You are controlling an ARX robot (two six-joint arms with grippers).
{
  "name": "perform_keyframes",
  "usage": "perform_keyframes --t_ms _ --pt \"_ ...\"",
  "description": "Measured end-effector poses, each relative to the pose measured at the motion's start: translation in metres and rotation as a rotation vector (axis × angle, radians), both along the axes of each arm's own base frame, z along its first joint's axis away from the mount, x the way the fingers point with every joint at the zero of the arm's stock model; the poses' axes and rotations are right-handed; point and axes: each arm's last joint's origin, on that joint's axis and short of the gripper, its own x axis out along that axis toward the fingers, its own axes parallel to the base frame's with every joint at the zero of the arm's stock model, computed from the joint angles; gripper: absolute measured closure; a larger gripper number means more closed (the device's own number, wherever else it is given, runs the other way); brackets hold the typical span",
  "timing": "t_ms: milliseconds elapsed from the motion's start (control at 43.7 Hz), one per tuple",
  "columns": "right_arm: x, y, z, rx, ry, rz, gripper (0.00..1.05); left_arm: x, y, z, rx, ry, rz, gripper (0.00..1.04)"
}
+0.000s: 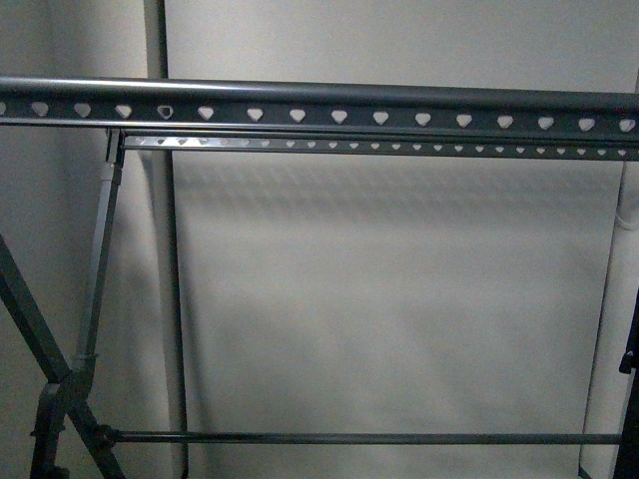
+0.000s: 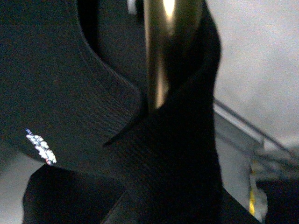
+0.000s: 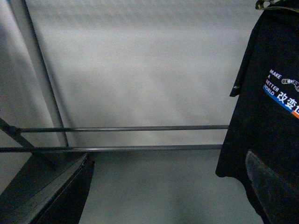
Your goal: Hang clothes on hanger
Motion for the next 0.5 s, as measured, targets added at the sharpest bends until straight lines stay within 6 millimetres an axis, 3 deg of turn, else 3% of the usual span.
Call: perform_keyframes --t_ms 137,252,344,504 --pt "0.000 0.000 0.000 0.000 0.000 0.000 0.07 -0.039 -0.036 -0.003 0.081 0.035 -0.519 0.92" --pt "0.000 0.000 0.000 0.000 0.000 0.000 0.07 -0.058 -0.046 0.002 0.244 0.003 -0.904 0.92" --pt "0.000 0.000 0.000 0.000 0.000 0.000 0.07 -0.054 -0.046 0.004 0.376 -0.008 -1.058 0.93" --pt "0.000 0.000 0.000 0.000 0.000 0.000 0.07 -0.011 -0.038 0.015 0.808 -0.105 -1.216 0.93"
